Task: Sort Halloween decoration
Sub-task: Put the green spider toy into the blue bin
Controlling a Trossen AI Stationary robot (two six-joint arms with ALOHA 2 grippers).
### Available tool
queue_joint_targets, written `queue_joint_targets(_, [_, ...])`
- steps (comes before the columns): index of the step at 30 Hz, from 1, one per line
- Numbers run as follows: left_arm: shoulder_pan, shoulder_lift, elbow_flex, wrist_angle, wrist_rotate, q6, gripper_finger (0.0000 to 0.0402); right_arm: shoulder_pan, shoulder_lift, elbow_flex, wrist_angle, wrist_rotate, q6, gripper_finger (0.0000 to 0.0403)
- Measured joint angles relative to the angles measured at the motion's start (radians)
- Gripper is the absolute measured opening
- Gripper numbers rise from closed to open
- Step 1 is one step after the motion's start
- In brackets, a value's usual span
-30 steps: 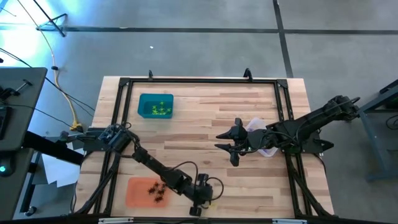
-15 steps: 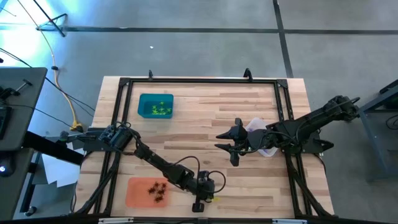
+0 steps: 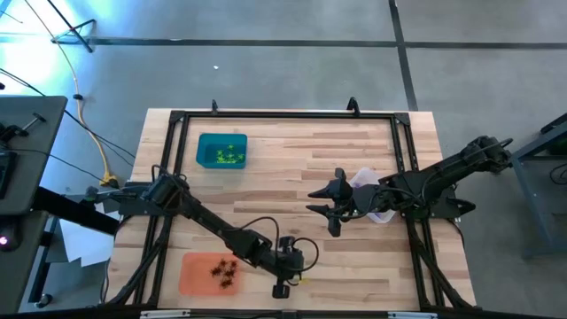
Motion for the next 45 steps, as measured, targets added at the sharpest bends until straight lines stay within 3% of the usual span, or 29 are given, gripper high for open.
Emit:
queue_joint_targets(12, [-0.02, -0.03, 0.002, -0.026, -0.031, 0.018, 0.0005, 0.0, 0.0, 0.0, -0.01, 0.0, 0.0, 0.0156])
queue_joint_targets(30, [0.032, 0.067, 0.002, 0.049, -0.021, 0.199, 0.0158, 0.0, 0.0, 0.0, -0.01, 0.0, 0.0, 0.0156])
queue_joint_targets(45, [0.058, 0.135, 0.008, 0.026, -0.01, 0.162, 0.02, 0.0, 0.0, 0.0, -0.015, 0.0, 0.0, 0.0156])
